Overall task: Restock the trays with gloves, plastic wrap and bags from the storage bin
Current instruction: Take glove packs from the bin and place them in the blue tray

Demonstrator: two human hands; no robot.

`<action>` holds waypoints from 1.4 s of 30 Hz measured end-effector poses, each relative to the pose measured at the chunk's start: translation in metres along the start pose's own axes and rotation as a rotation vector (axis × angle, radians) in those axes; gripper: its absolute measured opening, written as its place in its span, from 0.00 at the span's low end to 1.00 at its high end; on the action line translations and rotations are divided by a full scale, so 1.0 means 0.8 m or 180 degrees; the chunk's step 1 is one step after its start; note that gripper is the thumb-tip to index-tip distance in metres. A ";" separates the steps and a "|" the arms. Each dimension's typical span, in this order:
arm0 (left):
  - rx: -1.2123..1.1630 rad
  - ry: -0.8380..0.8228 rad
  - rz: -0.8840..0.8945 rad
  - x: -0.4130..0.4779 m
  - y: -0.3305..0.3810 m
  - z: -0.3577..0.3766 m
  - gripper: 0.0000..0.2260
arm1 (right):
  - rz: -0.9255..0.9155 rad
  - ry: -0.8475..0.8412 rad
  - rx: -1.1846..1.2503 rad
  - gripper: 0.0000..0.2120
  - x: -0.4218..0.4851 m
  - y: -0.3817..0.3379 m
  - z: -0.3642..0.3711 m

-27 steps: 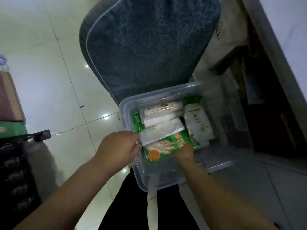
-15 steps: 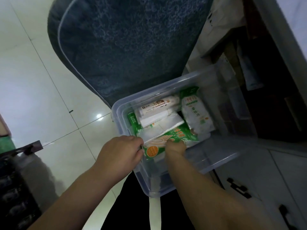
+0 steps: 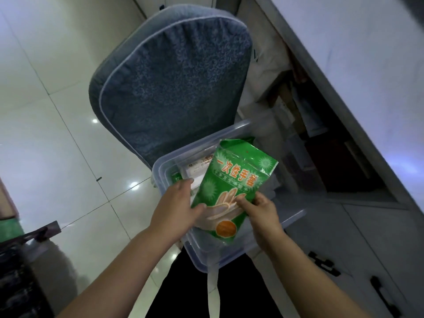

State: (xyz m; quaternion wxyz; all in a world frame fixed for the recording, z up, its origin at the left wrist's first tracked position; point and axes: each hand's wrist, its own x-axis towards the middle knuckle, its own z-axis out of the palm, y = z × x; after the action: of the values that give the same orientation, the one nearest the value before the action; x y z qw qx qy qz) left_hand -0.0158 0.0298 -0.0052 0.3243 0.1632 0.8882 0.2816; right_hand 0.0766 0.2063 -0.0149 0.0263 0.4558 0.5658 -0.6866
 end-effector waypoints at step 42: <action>-0.1927 0.1874 -0.1678 0.029 0.101 0.055 0.05 | -0.0701 -0.0400 -0.5184 0.14 0.259 0.012 -0.086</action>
State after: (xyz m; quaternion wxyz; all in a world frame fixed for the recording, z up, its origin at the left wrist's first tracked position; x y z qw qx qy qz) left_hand 0.0051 0.1216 0.0051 0.1527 -0.2549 0.8315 0.4694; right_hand 0.0019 0.3574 -0.1542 0.3128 0.1966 0.9254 -0.0841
